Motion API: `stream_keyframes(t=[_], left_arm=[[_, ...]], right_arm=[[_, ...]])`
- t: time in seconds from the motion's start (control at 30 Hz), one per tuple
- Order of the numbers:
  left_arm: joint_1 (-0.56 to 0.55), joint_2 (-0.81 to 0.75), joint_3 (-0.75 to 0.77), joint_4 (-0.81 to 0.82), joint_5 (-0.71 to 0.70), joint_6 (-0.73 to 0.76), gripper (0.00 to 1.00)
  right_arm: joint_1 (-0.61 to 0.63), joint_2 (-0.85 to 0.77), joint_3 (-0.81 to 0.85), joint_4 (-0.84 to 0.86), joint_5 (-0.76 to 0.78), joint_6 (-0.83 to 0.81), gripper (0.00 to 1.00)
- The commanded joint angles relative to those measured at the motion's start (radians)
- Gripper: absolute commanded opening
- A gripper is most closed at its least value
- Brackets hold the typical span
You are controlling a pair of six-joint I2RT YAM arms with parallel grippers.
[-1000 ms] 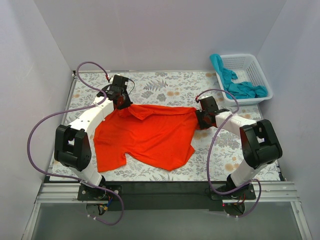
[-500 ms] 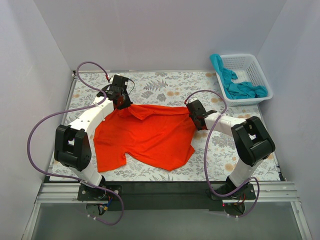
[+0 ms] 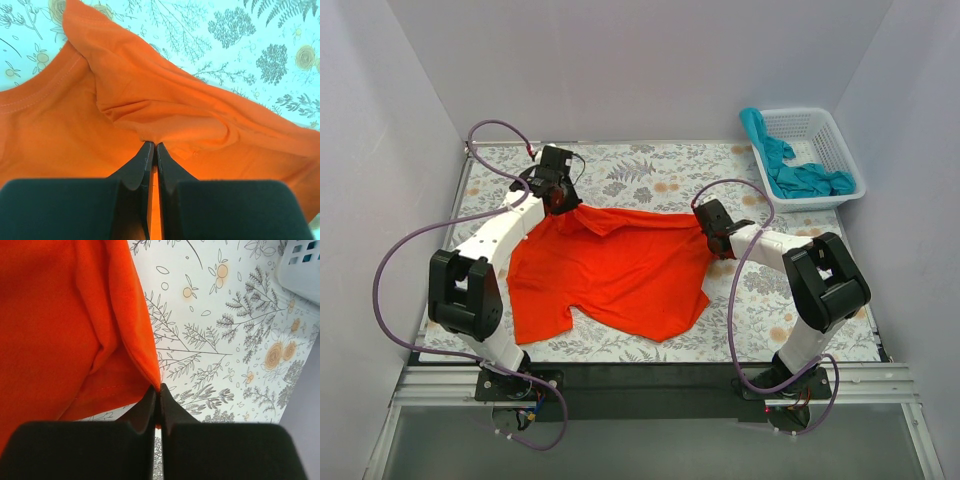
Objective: Fold and stack the t-shirts
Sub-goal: Flatten the tshirt out
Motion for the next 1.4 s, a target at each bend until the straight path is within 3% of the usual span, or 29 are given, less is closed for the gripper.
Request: stream_keyframes(t=[0.0,0.13,0.37,0.5,0.73,0.97,1.17,1.37], left_arm=[[0.036,-0.01,0.064,0.009,-0.022,0.014,0.0],[0.122,-0.001,0.188,0.001,-0.002,0.015,0.0],[0.209,0.051,0.678,-0.062,-0.019,0.067,0.0],[0.213,-0.028,0.756,0.001,-0.039,0.115,0.0],[0.213,-0.395,0.629,0.157,-0.053,0.167,0.0],[0.213,-0.653,0.554,0.144,-0.022,0.208,0.0],[0.213,-0.71,0.605,0.119,-0.01,0.276,0.0],[0.213,-0.656,0.567,0.135,0.044,0.366,0.0]], right_arm=[[0.005,-0.012,0.057,-0.013,0.017,-0.02,0.01],[0.004,-0.035,0.167,-0.048,0.06,-0.089,0.01],[-0.01,-0.093,0.554,-0.123,0.143,-0.215,0.01],[-0.009,-0.171,0.726,-0.148,0.124,-0.278,0.01],[-0.007,-0.458,0.692,-0.175,-0.015,-0.31,0.01],[-0.005,-0.794,0.571,-0.241,-0.188,-0.252,0.01],[-0.007,-0.885,0.589,-0.367,-0.212,-0.25,0.01],[-0.007,-0.845,0.569,-0.381,-0.218,-0.278,0.01]])
